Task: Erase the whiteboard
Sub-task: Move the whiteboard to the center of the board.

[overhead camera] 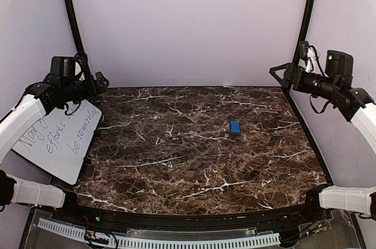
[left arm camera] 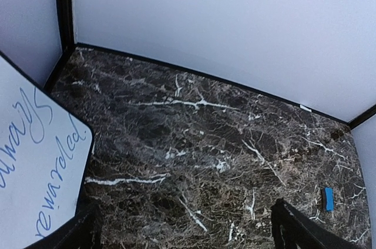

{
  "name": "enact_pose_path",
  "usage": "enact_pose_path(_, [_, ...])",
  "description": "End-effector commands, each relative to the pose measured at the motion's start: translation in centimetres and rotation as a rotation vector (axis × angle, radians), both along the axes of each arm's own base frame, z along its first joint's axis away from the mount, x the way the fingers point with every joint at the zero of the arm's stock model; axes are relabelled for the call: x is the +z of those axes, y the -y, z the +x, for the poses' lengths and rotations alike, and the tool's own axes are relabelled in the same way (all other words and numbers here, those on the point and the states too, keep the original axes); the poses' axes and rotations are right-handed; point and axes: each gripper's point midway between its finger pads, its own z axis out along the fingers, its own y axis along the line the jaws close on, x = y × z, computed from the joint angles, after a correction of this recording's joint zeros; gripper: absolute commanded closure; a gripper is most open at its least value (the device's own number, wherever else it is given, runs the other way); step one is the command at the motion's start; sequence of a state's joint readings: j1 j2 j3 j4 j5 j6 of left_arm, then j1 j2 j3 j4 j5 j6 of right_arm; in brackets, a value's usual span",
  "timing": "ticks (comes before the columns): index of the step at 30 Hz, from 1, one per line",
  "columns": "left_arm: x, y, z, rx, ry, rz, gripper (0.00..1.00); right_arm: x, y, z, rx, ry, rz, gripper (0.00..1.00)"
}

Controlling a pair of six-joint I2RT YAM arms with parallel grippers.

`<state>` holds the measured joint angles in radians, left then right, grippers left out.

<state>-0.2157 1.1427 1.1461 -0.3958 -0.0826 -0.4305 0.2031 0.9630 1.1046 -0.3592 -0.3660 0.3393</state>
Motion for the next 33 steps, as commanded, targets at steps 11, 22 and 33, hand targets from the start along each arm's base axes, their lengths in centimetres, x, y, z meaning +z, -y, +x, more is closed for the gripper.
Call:
enact_pose_path(11, [-11.5,-2.9,-2.7,0.257,-0.274,-0.082,0.01,-2.7,-1.1,1.6,0.030,-0.074,0.062,0.01])
enact_pose_path(22, [-18.4,-3.6,-3.2,0.443,-0.373,-0.210,0.13,-3.2,-1.5,1.7,0.036,-0.088,0.066,0.01])
enact_pose_path(33, [-22.2,-6.2,-2.2,0.667,-0.422,-0.116,0.23,-3.3,-1.8,1.6,0.045,-0.085,0.061,0.01])
